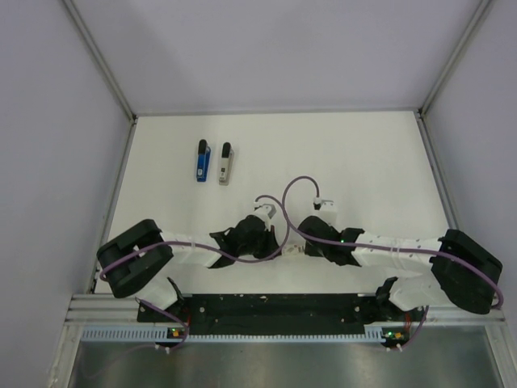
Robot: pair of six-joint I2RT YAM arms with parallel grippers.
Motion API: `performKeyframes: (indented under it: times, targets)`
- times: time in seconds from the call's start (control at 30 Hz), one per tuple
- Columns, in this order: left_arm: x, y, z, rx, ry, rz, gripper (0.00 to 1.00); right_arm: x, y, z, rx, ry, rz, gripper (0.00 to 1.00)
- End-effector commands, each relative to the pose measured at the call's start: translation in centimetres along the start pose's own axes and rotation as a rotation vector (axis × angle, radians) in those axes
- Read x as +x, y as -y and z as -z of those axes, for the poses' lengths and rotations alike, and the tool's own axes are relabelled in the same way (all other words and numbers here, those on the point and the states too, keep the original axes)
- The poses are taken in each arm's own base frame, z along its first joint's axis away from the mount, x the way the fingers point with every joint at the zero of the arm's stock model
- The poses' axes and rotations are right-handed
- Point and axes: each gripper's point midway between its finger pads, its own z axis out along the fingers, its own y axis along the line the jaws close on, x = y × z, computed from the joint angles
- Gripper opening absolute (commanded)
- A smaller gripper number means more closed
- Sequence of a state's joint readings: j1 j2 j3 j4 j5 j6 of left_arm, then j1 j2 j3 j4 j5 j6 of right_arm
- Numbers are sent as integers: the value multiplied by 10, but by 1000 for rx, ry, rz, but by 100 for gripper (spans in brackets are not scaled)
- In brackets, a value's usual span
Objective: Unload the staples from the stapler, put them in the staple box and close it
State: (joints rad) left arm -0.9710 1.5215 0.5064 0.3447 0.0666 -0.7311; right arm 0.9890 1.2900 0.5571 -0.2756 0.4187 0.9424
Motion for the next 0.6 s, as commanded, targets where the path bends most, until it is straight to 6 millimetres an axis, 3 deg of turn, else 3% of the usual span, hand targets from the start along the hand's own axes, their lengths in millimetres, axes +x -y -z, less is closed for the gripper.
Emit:
performKeyframes:
  times: [0.0,0.23,0.37,0.57]
  targets:
    - [-5,3,-4,-5,4,-28,0,-3,-29,3,-82,0,42,0]
    - [-7,4,-5,-6,5,-38,0,-4,-37,3,-100,-6,71,0]
    - [-9,4,-3,-14,8,-47,1,-11,-30,7,-77,26,79,0]
    - [-23,8,10,-30,44,-83,16,-23,-26,15,-70,70,90,8]
